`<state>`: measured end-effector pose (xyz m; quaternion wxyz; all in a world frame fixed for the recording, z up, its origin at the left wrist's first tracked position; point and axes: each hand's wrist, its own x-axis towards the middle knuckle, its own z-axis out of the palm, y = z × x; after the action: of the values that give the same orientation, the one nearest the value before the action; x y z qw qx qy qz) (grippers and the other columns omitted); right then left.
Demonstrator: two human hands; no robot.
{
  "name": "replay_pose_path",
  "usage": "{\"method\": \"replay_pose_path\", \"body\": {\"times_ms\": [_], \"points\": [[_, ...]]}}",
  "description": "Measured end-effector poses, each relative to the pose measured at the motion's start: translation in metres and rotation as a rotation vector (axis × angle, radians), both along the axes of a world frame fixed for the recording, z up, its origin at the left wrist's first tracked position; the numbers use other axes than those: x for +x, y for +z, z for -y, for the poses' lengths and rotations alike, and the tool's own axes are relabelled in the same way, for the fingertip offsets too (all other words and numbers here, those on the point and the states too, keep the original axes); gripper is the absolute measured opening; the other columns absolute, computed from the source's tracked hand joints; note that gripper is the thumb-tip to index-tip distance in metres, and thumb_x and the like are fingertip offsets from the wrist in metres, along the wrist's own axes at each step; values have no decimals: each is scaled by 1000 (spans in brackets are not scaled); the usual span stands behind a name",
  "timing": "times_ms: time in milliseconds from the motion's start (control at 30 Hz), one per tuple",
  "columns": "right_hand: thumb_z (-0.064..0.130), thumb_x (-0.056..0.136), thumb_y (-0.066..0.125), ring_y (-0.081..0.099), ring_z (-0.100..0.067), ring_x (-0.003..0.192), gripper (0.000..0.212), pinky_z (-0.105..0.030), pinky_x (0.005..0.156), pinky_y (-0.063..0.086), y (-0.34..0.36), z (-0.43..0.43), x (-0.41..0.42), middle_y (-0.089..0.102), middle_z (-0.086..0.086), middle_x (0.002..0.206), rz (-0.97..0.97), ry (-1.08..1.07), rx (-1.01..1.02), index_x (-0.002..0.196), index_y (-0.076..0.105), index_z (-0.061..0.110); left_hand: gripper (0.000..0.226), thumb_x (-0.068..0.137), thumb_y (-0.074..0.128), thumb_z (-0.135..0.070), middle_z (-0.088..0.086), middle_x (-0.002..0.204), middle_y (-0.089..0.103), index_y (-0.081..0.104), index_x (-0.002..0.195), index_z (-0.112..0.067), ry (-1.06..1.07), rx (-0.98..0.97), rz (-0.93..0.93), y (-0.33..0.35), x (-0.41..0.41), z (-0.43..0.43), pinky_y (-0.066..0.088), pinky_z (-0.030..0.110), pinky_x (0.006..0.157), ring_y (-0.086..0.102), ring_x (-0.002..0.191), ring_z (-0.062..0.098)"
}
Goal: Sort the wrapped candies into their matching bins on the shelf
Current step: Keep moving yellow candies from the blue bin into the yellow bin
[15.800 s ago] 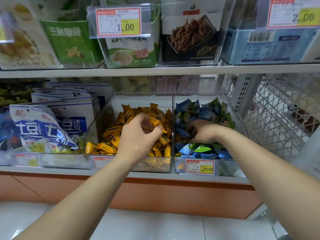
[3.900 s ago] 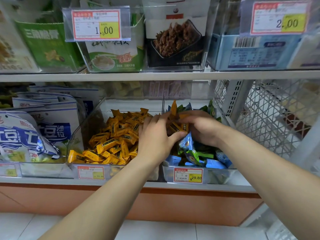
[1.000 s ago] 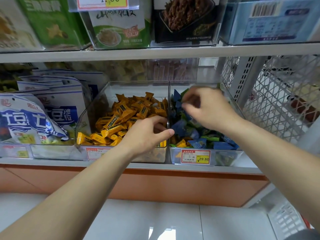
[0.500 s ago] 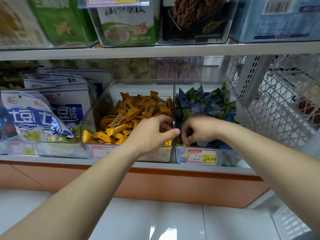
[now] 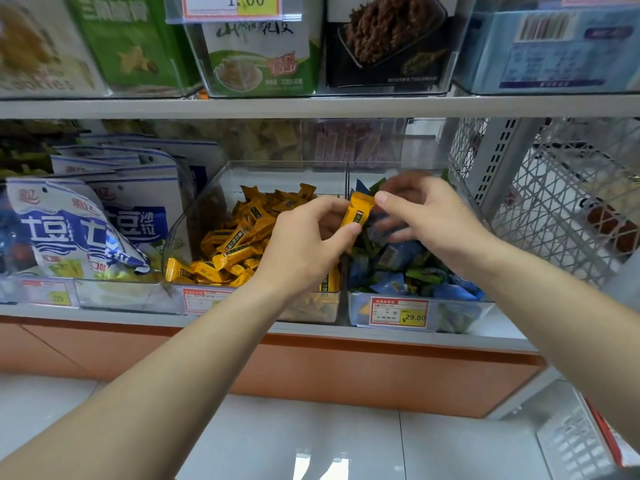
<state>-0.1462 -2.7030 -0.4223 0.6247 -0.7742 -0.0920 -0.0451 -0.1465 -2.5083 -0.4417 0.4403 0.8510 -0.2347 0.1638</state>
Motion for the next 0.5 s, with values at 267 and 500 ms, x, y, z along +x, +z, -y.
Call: {"method": "replay_pose_path", "body": {"times_ms": [267,500], "points": [[58,75,71,57,-7,107,66,-33,93,50,-38,2,-16,58,14,123,-58,498,-1181,132,53,29,30,88,71,-40,-21,87,65,70,112,-24,144,101,-31,-12,8,-29,49,8,72,62,85,-6],[52,76,70,62,-13,82,42,-41,76,55,-37,-1,-12,66,5,94,-132,503,-1268,106,61,25,29,89,71,-35,-13,91,70,70,115,-22,44,148,-109,-18,0,-26,58,30,79,65,85,1]]}}
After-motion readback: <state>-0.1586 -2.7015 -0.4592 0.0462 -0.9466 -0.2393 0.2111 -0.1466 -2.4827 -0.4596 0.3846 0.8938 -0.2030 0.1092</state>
